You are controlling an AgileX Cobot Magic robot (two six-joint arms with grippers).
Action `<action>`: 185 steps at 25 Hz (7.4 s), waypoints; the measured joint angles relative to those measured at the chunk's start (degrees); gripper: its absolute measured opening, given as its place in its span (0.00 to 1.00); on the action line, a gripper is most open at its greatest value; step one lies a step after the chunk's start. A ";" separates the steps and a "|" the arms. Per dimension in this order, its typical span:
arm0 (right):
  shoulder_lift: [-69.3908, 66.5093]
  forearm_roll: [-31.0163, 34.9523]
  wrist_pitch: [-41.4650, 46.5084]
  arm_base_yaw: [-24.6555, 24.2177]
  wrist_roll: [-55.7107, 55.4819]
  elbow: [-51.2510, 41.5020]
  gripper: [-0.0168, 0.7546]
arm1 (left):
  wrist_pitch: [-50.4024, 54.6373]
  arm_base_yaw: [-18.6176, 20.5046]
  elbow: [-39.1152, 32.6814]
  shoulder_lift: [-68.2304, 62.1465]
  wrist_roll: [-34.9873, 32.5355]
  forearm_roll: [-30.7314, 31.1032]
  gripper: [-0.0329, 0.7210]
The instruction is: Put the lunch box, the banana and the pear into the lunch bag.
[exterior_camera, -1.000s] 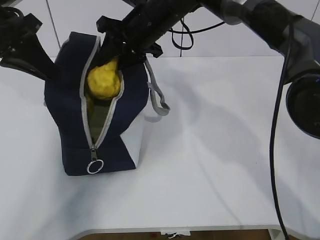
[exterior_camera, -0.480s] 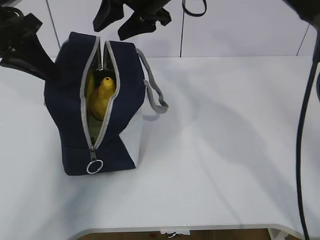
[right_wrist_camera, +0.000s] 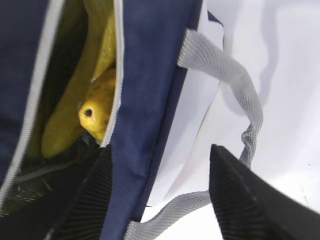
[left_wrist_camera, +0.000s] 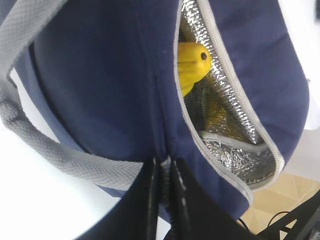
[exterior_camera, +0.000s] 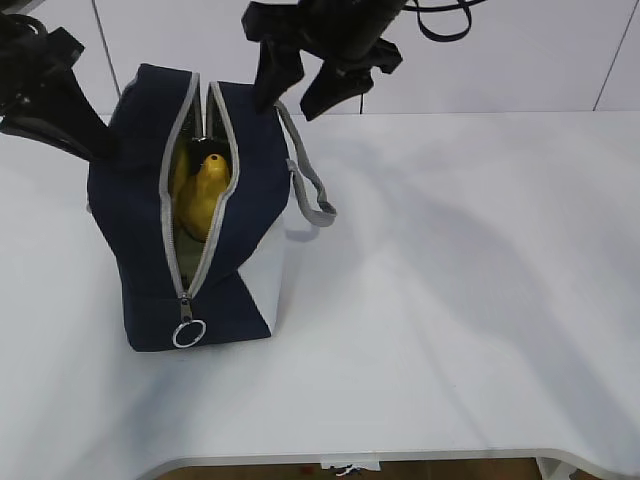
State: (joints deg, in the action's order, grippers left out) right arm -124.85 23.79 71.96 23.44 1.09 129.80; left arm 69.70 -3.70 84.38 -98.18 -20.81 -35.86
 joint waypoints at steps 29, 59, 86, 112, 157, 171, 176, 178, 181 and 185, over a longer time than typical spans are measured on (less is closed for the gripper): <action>0.57 -5.27 -0.08 0.00 0.09 -4.77 0.03 | -0.12 -5.65 0.00 0.00 0.00 -8.35 0.06; 10.75 -21.42 0.60 -0.92 -5.11 -10.06 0.35 | -14.25 -14.43 0.00 -5.26 -7.44 -25.86 0.40; 45.84 -11.23 -9.88 -0.92 0.47 -47.32 0.63 | 0.79 -8.15 0.03 8.94 5.63 8.71 0.53; 48.96 -22.23 -83.60 4.26 10.47 -90.45 0.63 | 1.16 -8.27 0.03 10.59 5.94 6.90 0.53; 16.75 -35.96 -125.93 6.12 -7.71 -104.12 0.63 | 1.16 -8.27 0.03 10.59 6.03 5.32 0.53; 16.70 -38.87 -129.82 6.12 -8.27 -104.12 0.63 | 1.16 -8.27 0.03 10.59 6.03 5.32 0.53; 16.70 -38.76 -129.96 6.12 -8.60 -104.12 0.63 | 1.16 -8.27 0.03 10.59 6.03 5.32 0.53; 16.70 -38.20 -129.96 6.12 -8.60 -104.12 0.63 | 1.16 -8.27 0.03 10.59 6.03 5.32 0.53; 16.70 -37.41 -129.96 6.12 -8.71 -104.12 0.63 | 1.16 -8.27 0.03 10.59 6.03 5.32 0.53; 16.70 -37.30 -129.96 6.12 -8.71 -104.12 0.61 | 1.16 -8.27 0.03 10.59 6.03 5.32 0.53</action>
State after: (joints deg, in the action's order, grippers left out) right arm -108.15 -13.51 -58.00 29.57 -7.62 25.68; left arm 70.86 -11.97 84.42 -87.58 -14.78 -30.54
